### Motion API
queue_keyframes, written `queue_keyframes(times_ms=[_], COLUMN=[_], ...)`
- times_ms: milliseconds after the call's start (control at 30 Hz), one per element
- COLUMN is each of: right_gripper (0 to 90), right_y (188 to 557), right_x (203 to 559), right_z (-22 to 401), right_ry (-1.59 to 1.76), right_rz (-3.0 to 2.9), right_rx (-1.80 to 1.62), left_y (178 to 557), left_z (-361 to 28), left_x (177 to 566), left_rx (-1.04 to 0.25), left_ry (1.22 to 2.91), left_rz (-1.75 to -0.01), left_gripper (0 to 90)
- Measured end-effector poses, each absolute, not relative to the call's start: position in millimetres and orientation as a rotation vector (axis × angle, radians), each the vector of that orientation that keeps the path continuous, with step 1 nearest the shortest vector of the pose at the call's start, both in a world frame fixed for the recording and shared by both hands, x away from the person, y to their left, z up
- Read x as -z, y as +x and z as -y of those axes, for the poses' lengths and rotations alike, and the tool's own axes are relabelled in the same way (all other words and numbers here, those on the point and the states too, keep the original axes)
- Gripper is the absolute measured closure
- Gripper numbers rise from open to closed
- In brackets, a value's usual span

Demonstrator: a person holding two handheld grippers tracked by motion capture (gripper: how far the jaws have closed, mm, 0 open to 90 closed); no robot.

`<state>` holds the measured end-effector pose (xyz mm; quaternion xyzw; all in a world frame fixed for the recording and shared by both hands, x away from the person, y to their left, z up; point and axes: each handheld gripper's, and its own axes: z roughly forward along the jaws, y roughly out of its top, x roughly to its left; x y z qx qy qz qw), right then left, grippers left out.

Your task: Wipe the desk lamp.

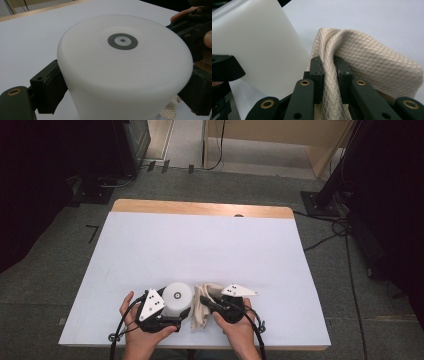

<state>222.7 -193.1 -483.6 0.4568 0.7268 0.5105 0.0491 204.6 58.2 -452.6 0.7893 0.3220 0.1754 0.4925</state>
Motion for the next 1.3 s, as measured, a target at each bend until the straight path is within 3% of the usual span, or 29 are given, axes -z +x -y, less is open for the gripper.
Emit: queue_keyframes(times_ms=[467,600,1033,1300], right_gripper=[79.4,79.4,81.4,81.4], right_y=[221.4,220.2,211.8,219.2], right_x=[479.6,474.7,433.1,459.4], right_z=[191.2,190.7,193.9,190.0], right_ry=[1.362,1.344,1.175,1.269], right_rz=[-2.209,-2.212,-2.118,-2.192], right_rx=[-1.59,-1.644,-1.829,-1.74], left_y=[243.5,252.1,252.4,251.9], left_z=[-70.0,-76.0,-74.6,-74.2], left_x=[455.2,459.1,463.4,463.5], left_rx=[-0.314,-0.234,-0.234,-0.233], left_ry=[1.993,1.958,1.934,1.937], left_rz=[-0.398,-0.402,-0.392,-0.398], left_gripper=[8.7,8.7,8.5,8.4])
